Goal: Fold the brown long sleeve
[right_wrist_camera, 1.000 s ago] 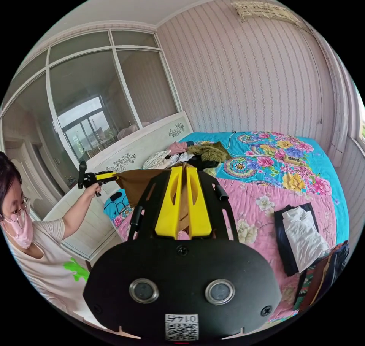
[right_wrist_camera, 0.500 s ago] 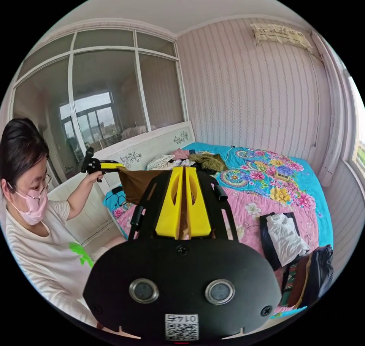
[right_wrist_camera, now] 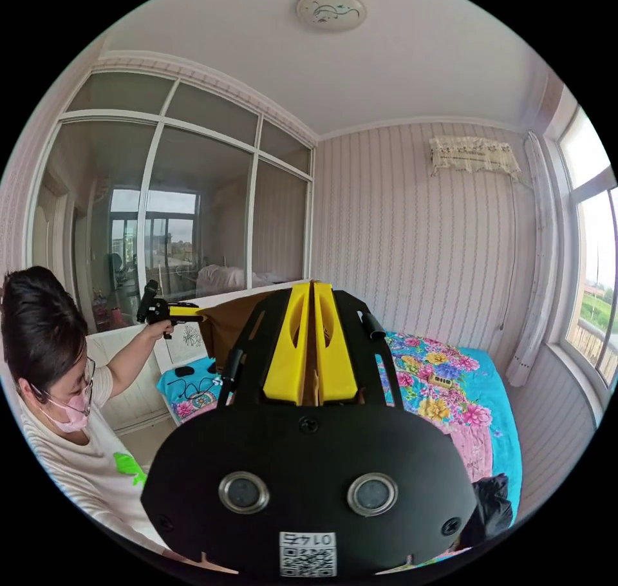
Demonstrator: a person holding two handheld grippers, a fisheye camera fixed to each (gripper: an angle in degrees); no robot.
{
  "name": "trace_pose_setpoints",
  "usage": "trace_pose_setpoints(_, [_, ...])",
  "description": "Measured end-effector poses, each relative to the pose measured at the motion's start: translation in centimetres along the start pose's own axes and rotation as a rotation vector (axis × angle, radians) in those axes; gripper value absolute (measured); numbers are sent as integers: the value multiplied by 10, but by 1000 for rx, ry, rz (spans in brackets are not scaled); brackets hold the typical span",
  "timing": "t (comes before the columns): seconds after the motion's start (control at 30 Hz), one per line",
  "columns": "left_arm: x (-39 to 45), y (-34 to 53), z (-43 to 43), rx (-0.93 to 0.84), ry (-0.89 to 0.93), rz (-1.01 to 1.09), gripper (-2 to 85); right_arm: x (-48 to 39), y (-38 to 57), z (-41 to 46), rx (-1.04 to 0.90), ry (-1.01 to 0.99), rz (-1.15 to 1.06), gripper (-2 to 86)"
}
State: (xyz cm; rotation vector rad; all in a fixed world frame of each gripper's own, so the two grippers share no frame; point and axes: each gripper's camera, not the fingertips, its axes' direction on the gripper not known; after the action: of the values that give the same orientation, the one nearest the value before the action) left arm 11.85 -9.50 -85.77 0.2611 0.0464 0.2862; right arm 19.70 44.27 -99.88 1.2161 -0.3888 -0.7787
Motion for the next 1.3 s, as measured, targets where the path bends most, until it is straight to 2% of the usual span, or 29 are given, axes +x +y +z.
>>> trace_pose_setpoints(0.23, [-16,-26,-50,110,-117,-15,-9,-15,-11,-29,62,36,-112,2])
trace_pose_setpoints(0.4, [-28,-31,-21,73,-52,-27,-9,14,10,7,-15,31,-100,2])
trace_pose_setpoints(0.5, [-30,-24,41,-52,65,-18,-9,51,44,62,-142,13,-39,2])
trace_pose_setpoints(0.63, [-15,5,175,-315,176,-9,-9,109,117,157,-374,-20,84,3])
trace_pose_setpoints(0.7, [-3,26,242,-439,198,2,-9,148,186,231,-553,-29,164,3])
trace_pose_setpoints(0.77, [18,61,335,-599,218,3,-9,177,247,286,-672,-37,236,3])
trace_pose_setpoints(0.9, [54,121,463,-804,267,-2,-8,241,397,393,-889,-44,459,3])
trace_pose_setpoints(1.07, [83,166,566,-867,240,6,-6,292,512,454,-939,-43,593,3])
trace_pose_setpoints(1.2, [69,169,592,-844,305,-31,1,326,552,462,-802,-170,657,4])
trace_pose_setpoints(1.3, [53,180,598,-837,379,-90,26,328,567,456,-738,-296,607,5])
